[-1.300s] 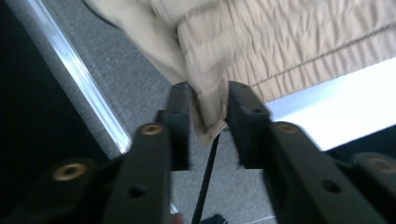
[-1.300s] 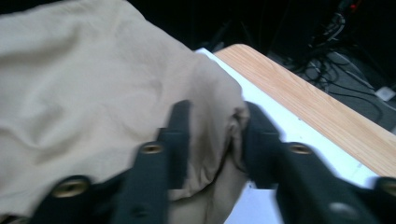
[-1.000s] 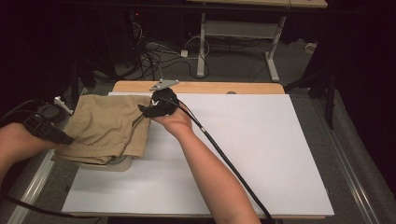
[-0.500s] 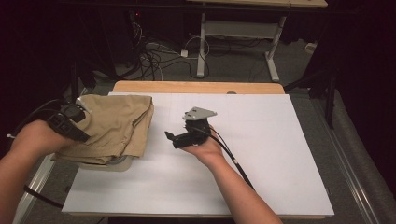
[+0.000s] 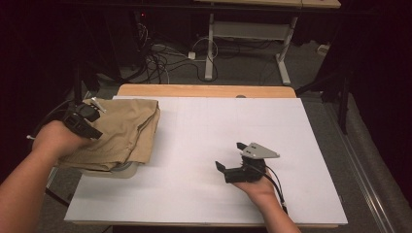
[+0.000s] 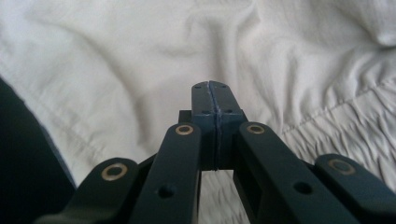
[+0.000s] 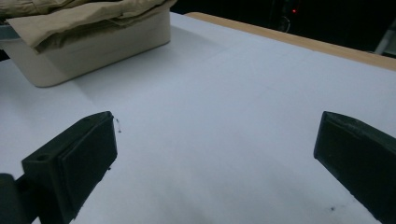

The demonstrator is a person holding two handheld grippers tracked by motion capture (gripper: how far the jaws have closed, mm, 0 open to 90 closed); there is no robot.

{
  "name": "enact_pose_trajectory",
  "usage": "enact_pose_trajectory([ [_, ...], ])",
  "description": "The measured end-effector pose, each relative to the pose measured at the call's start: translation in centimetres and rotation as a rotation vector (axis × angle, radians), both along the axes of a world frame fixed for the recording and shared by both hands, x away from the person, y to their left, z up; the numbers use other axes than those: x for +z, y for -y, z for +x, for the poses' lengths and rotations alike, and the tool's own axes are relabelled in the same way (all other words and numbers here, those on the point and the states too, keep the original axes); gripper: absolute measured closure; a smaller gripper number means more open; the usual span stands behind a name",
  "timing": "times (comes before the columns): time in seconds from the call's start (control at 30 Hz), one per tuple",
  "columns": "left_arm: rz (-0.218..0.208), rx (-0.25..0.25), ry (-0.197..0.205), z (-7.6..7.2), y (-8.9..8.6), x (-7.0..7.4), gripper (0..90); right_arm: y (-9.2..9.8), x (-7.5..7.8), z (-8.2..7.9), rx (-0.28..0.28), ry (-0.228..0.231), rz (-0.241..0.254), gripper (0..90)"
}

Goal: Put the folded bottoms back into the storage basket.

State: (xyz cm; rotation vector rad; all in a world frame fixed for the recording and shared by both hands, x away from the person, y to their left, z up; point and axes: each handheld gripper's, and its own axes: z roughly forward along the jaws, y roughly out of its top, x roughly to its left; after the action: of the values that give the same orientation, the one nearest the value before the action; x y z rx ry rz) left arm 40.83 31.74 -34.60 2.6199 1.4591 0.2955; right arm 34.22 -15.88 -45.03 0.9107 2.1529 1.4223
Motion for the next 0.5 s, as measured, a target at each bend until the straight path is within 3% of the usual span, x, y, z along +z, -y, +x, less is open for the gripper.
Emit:
enact_pose_trajectory([
  [0.13,-0.023,0.006,0.036,0.4,0.6,-0.3,87.8,2.0,-0.3,-0.9,-0.029,-0.005,0.005,0.6],
  [0.2,-0.038,0.017,0.065,0.7,0.9,-0.3,87.8,4.0,-0.3,-2.0,-0.060,0.006,0.006,0.6],
  [0.37,-0.076,0.055,0.095,1.5,1.4,-0.9,87.8,5.6,-0.5,-3.1,-0.087,0.042,0.041,0.6],
  [0.5,-0.101,0.059,0.116,2.1,2.0,-1.7,87.8,6.0,-0.9,-3.1,-0.077,0.035,0.037,0.6],
])
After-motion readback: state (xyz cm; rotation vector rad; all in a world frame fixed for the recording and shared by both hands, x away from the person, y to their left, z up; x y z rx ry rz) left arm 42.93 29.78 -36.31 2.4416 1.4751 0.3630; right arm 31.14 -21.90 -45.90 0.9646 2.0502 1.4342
